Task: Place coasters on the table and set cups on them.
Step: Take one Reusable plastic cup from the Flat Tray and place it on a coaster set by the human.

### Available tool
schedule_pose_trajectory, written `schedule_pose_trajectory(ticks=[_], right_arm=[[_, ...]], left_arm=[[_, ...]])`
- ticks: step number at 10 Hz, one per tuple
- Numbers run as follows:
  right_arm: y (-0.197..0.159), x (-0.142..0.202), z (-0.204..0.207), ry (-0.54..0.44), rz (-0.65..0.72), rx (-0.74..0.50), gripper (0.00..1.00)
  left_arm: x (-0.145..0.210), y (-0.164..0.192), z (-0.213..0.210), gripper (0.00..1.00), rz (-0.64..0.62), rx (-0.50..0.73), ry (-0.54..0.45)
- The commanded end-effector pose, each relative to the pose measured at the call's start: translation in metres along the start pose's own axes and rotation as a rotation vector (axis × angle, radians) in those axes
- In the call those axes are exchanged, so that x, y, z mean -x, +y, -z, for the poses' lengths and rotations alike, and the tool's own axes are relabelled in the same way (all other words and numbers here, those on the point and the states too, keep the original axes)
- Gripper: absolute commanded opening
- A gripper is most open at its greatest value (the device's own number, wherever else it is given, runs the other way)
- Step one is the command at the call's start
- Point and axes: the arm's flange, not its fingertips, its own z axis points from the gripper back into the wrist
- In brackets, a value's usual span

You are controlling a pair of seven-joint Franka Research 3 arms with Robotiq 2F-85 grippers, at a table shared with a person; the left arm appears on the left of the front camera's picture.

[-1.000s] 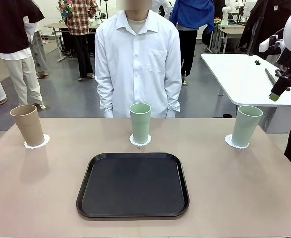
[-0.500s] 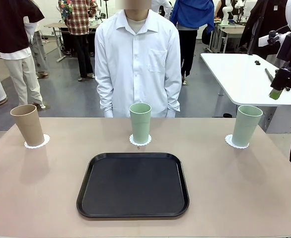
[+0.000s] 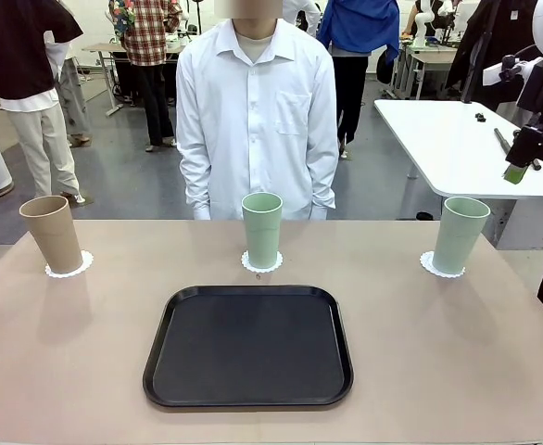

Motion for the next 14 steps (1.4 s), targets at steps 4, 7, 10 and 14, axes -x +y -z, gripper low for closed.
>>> schedule_pose_trajectory(ticks=[4,7,10,14], right_arm=[[0.002,0.003,0.004,-0.003,-0.005,0.027,1.00],[0.002,0.003,0.004,-0.003,-0.005,0.027,1.00],[-0.014,0.007,0.006,0.051,0.109,-0.058,1.00],[-0.069,0.072,0.064,0.074,0.403,-0.480,1.00]], left_arm=[[0.000,-0.001,-0.002,1.00,-0.003,-0.002,-0.008],[0.000,-0.001,-0.002,1.00,-0.003,-0.002,-0.008],[0.000,-0.001,-0.002,1.00,-0.003,-0.002,-0.008],[0.000,-0.001,-0.002,1.00,-0.003,-0.002,-0.008]])
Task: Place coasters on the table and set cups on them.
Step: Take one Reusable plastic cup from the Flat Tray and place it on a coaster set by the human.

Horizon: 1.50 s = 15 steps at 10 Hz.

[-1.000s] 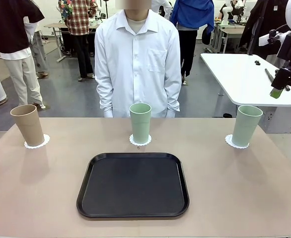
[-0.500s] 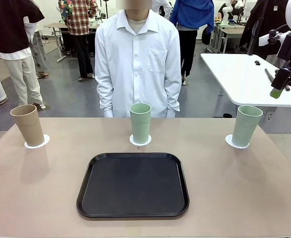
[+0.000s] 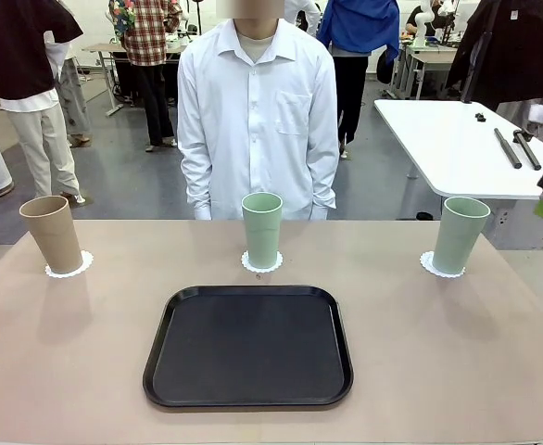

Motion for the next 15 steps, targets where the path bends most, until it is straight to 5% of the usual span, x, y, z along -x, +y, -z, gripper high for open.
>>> schedule_pose_trajectory(ticks=[1,5,8,11,12,15], right_arm=[[-0.027,0.001,0.005,-0.052,0.041,-0.250,1.00],[-0.090,0.016,0.018,-0.202,-0.051,-0.857,1.00],[-0.132,0.042,0.065,-0.222,0.030,-1.109,1.00],[-0.134,0.057,0.106,-0.261,0.100,-1.159,1.00],[-0.126,0.059,0.110,-0.263,0.090,-1.081,1.00],[-0.143,0.064,0.112,-0.208,0.102,-1.170,1.00]], left_arm=[[0.000,-0.002,-0.001,1.00,-0.003,-0.001,-0.007],[0.000,-0.002,-0.001,1.00,-0.003,-0.001,-0.007],[0.000,-0.002,-0.001,1.00,-0.003,-0.001,-0.007],[0.000,-0.002,-0.001,1.00,-0.003,-0.001,-0.007],[0.000,-0.002,-0.001,1.00,-0.003,-0.001,-0.007],[0.000,-0.002,-0.001,1.00,-0.003,-0.001,-0.007]])
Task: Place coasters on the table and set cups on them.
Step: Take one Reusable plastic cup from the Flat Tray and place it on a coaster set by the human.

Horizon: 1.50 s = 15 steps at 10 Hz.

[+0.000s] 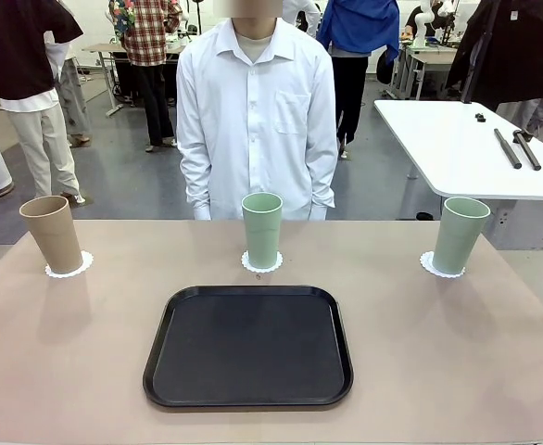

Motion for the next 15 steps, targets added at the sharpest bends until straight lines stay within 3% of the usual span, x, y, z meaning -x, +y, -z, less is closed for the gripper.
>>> schedule_pose_trajectory(ticks=[1,2,4,6,10,12,15], right_arm=[[0.000,-0.001,0.001,-0.001,-0.001,0.005,1.00],[-0.001,0.006,0.011,-0.047,-0.069,-0.043,1.00],[-0.023,0.028,0.025,-0.135,-0.083,-0.012,1.00],[-0.043,0.043,0.033,-0.178,0.006,-0.009,1.00],[-0.046,0.053,0.035,-0.335,-0.021,0.016,1.00],[-0.051,0.049,0.042,-0.323,0.029,0.009,1.00],[-0.049,0.051,0.027,-0.305,-0.009,0.007,1.00]], left_arm=[[-0.001,-0.002,-0.001,1.00,-0.003,-0.001,-0.007],[-0.001,-0.002,-0.001,1.00,-0.003,-0.001,-0.007],[-0.001,-0.002,-0.001,1.00,-0.003,-0.001,-0.007],[-0.001,-0.002,-0.001,1.00,-0.003,-0.001,-0.007],[-0.001,-0.002,-0.001,1.00,-0.003,-0.001,-0.007],[-0.001,-0.002,-0.001,1.00,-0.003,-0.001,-0.007],[-0.001,-0.002,-0.001,1.00,-0.003,-0.001,-0.007]])
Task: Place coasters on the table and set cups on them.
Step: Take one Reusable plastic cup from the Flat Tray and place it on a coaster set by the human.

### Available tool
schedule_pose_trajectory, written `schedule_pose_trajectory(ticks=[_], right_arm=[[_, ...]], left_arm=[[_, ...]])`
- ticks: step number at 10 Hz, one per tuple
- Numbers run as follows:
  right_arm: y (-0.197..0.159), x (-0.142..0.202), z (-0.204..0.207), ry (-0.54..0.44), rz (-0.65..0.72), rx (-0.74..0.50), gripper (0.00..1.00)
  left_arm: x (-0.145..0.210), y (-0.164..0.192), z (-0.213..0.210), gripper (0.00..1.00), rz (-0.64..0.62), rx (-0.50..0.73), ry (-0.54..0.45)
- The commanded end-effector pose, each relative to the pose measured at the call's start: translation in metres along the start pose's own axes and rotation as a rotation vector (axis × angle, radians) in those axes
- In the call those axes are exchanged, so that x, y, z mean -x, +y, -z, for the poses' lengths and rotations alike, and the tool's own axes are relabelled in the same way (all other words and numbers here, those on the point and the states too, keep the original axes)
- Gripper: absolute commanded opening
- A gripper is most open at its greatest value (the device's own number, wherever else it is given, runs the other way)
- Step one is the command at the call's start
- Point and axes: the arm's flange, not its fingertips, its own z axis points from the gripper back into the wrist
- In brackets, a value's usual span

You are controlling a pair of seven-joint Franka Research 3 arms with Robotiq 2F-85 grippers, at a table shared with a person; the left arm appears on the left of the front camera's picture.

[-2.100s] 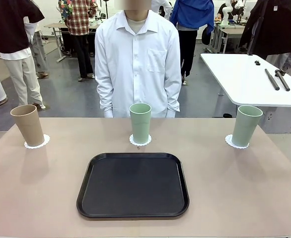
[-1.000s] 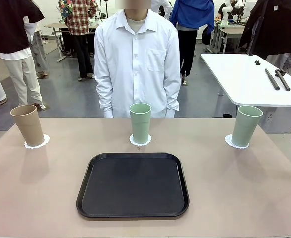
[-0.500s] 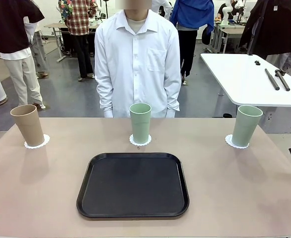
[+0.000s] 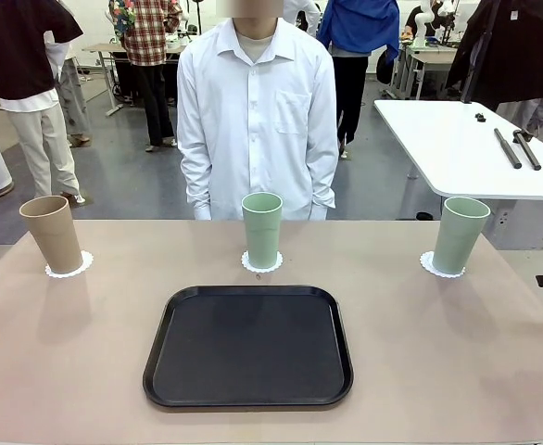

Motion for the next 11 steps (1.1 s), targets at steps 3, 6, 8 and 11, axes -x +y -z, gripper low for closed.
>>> schedule_pose_trajectory(ticks=[3,6,8,11], right_arm=[[0.0019,-0.0006,-0.0027,0.002,-0.005,-0.004,1.00],[0.0019,-0.0006,-0.0027,0.002,-0.005,-0.004,1.00],[0.0019,-0.0006,-0.0027,0.002,-0.005,-0.004,1.00],[0.0019,-0.0006,-0.0027,0.002,-0.005,-0.004,1.00]], left_arm=[[-0.0004,-0.0017,-0.0009,1.00,-0.003,-0.002,-0.007],[-0.0004,-0.0017,-0.0009,1.00,-0.003,-0.002,-0.007],[-0.0004,-0.0017,-0.0009,1.00,-0.003,-0.002,-0.007],[-0.0004,-0.0017,-0.0009,1.00,-0.003,-0.002,-0.007]])
